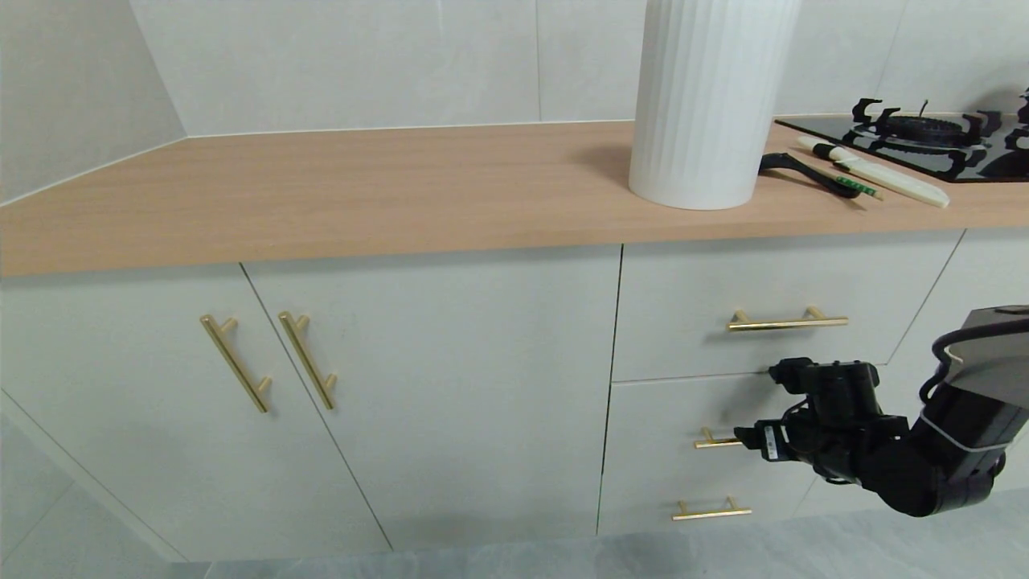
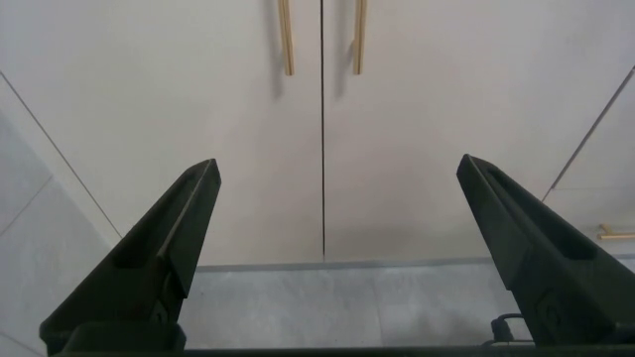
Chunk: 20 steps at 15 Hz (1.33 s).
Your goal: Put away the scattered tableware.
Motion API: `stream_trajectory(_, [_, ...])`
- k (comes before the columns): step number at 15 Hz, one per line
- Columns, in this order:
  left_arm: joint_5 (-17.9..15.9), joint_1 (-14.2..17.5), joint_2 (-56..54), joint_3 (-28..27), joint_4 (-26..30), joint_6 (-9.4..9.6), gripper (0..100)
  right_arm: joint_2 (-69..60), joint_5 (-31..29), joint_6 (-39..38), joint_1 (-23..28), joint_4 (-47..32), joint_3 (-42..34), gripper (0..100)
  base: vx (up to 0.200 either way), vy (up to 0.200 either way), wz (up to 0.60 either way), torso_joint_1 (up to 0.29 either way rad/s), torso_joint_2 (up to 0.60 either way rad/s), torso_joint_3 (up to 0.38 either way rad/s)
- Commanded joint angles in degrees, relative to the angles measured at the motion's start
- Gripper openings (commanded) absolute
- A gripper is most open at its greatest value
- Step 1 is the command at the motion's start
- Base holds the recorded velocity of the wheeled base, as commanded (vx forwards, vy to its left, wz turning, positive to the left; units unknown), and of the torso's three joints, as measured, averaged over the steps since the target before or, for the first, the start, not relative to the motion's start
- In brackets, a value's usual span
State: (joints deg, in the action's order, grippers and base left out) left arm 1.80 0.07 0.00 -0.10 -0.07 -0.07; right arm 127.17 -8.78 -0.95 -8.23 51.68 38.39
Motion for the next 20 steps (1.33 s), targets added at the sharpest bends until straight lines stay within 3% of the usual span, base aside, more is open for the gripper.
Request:
stream_trajectory(1, [0.0, 0.0, 0.1, 0.0, 0.0, -0.01, 100, 1.7, -0.1, 0.0, -0.2, 0.4, 0.0, 100, 0.0, 0.0, 0.0, 0.0, 0.0, 0.0])
stream_trajectory(17, [0.0, 0.0, 0.1, 0.0, 0.0, -0.01, 100, -1.6, -0.1, 3.0, -1.0, 0.1, -4.3, 100, 0.0, 0.0, 0.0, 0.0, 0.0, 0.0])
stream_trajectory(19, [0.0, 0.0, 0.1, 0.0, 0.0, -0.01, 100, -9.4, 0.9, 3.1, -1.3, -6.5, -4.7, 100, 0.0, 0.0, 0.0, 0.0, 0.0, 0.0])
stream_trajectory(20, [0.0, 0.0, 0.1, 0.0, 0.0, -0.01, 100, -18.8, 3.4, 2.9, -2.4, -16.6, -4.1, 100, 0.0, 0.0, 0.0, 0.0, 0.0, 0.0])
